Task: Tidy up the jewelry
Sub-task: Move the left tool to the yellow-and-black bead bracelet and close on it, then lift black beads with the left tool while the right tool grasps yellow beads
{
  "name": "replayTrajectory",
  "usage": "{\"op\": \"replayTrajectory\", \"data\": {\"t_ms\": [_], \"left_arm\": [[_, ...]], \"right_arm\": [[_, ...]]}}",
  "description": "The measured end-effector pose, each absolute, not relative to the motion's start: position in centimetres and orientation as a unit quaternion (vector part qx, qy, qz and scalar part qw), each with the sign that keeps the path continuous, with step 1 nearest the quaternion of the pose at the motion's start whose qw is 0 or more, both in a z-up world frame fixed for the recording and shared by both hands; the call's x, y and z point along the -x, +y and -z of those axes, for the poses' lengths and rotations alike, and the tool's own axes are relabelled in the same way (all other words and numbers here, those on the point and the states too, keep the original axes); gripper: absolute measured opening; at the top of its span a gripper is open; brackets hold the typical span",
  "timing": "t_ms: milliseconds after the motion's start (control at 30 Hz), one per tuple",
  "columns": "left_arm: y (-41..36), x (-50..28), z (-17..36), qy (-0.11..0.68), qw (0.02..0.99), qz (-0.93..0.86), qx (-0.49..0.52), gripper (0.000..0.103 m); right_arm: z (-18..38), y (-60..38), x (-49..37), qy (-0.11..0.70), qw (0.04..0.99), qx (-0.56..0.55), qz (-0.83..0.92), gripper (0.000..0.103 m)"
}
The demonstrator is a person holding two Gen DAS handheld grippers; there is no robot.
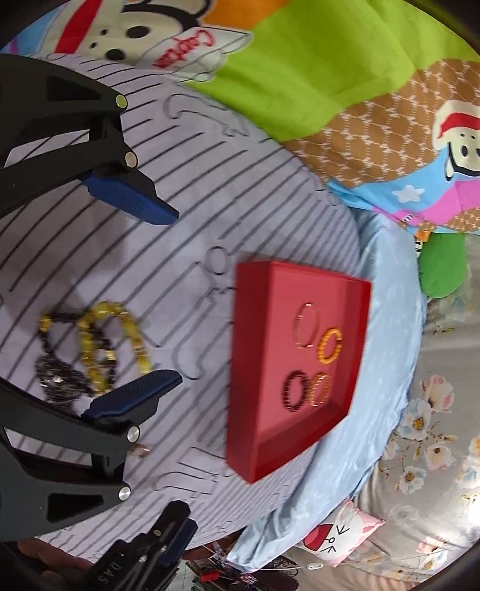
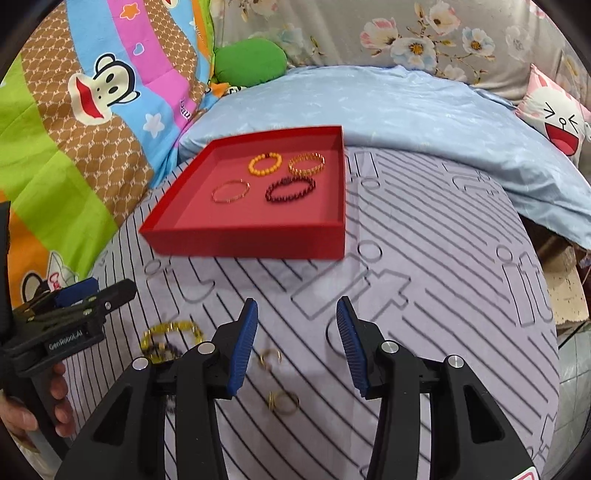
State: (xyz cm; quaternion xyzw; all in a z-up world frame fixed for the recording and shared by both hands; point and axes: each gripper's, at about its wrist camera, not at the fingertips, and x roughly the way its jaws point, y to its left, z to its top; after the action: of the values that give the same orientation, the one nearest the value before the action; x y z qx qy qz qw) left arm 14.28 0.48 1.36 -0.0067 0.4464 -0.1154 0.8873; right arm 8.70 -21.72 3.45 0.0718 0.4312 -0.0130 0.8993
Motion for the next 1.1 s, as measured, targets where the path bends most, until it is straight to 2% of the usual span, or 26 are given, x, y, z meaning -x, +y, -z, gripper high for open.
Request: {"op": "replayTrajectory", "data": {"t_ms": [267, 367, 500, 733, 800, 933, 967, 1100], "left_arm": [[0.5, -10.7, 1.9, 0.478, 0.871, 0.114, -0.007, 0.075], [0.4, -10.4, 3.0, 0.487, 0.866, 0.114, -0.011, 0.068], [-0.1, -10.3, 3.1, 0.477, 0.871, 0.112, -0.022, 0.067], [-1.1, -9.9, 3.0, 0.469, 0.874, 0.121, -0.050, 0.047], [-1.2, -9.7, 2.9, 0.468, 0.873, 0.126, -0.048, 0.039], [-1.0, -9.6, 2.7, 0.473, 0.869, 0.141, -0.038, 0.014], [-0.9, -9.6, 2.7, 0.476, 0.867, 0.144, -0.033, 0.011], [-0.1, -9.5, 2.5, 0.480, 0.865, 0.145, -0.018, 0.008]], "right_arm": [[-1.5, -21.2, -6.1, 0.452, 0.888, -0.082, 0.010, 0.044], [-1.0, -20.8, -5.6, 0.458, 0.885, -0.083, 0.008, 0.044], [-0.8, -20.3, -5.2, 0.461, 0.884, -0.082, 0.003, 0.044], [-0.8, -19.2, -5.1, 0.460, 0.884, -0.075, -0.009, 0.044], [-0.8, -18.9, -5.1, 0.461, 0.884, -0.074, -0.012, 0.044], [-0.7, -18.3, -5.3, 0.463, 0.883, -0.070, -0.019, 0.044], [-0.6, -18.2, -5.4, 0.464, 0.883, -0.070, -0.020, 0.044], [-0.5, -17.3, -6.0, 0.465, 0.882, -0.065, -0.029, 0.044]]}}
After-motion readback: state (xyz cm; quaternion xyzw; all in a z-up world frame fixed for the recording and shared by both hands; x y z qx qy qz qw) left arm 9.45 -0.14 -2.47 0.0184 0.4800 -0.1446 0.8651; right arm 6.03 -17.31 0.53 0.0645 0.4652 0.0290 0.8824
